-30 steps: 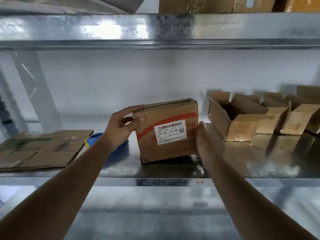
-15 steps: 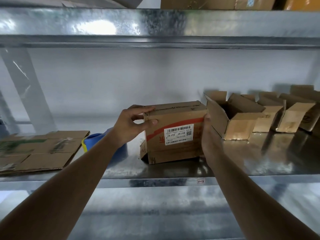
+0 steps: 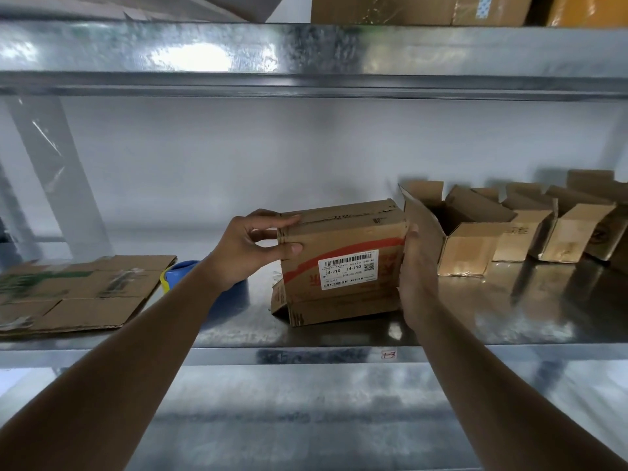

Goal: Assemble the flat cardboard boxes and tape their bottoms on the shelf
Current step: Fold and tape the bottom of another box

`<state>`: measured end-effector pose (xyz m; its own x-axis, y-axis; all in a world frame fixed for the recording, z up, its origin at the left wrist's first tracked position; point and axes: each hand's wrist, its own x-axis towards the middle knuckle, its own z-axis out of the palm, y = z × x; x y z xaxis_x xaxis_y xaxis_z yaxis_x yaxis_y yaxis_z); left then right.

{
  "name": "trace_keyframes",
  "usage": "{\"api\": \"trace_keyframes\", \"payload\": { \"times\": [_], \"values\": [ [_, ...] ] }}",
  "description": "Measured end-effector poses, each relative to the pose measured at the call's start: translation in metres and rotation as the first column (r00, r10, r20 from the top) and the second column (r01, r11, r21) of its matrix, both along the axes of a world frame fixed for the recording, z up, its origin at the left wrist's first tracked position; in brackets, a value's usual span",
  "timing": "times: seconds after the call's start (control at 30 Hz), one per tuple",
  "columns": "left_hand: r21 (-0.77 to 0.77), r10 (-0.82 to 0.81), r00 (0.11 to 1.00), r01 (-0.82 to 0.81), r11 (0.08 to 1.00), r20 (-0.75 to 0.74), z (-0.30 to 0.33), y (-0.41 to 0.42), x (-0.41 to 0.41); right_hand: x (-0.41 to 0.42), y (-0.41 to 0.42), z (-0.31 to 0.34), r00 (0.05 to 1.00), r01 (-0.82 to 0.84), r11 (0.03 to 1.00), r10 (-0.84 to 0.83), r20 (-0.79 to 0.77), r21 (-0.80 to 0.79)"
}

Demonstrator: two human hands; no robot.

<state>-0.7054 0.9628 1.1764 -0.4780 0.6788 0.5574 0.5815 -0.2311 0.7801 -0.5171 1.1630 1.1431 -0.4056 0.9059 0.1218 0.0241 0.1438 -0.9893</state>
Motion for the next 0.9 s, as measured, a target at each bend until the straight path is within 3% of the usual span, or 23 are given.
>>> {"api": "trace_keyframes", "payload": {
  "times": [0.2, 0.43, 0.53, 0.63, 0.77, 0.8, 0.9],
  "values": [
    [-0.003, 0.018, 1.0, -0.018, 1.0, -0.004, 0.0, 0.007, 0.012, 0.007, 0.004, -0.006, 0.999, 0.025, 0.997, -0.021, -0.044, 0.076],
    [-0.053, 0.077, 0.993, -0.082, 0.995, -0.088, -0.006, 0.014, 0.023, 0.013, 0.012, -0.001, 0.988, -0.018, 0.995, 0.001, 0.157, 0.103],
    [-0.076, 0.109, 0.983, -0.121, 0.99, -0.144, -0.011, 0.017, 0.027, 0.01, 0.017, -0.003, 0.982, 0.077, 0.971, -0.113, 0.148, 0.227],
    [-0.103, 0.12, 0.979, -0.138, 0.985, -0.164, -0.007, 0.017, 0.031, 0.01, 0.015, -0.001, 0.97, 0.114, 0.834, -0.211, 0.122, 0.539],
    [-0.144, 0.14, 0.967, -0.173, 0.974, -0.214, 0.001, 0.013, 0.035, 0.008, -0.002, 0.011, 0.92, -0.021, 0.561, -0.314, 0.237, 0.827],
    [-0.152, 0.158, 0.962, -0.195, 0.969, -0.224, 0.002, 0.012, 0.036, 0.003, -0.008, 0.013, 0.911, -0.076, 0.559, -0.297, 0.285, 0.826],
    [-0.149, 0.265, 0.919, -0.317, 0.937, -0.29, 0.0, 0.01, 0.037, -0.013, -0.028, 0.018, 0.878, -0.203, 0.709, -0.173, 0.446, 0.675]
  ]
}}
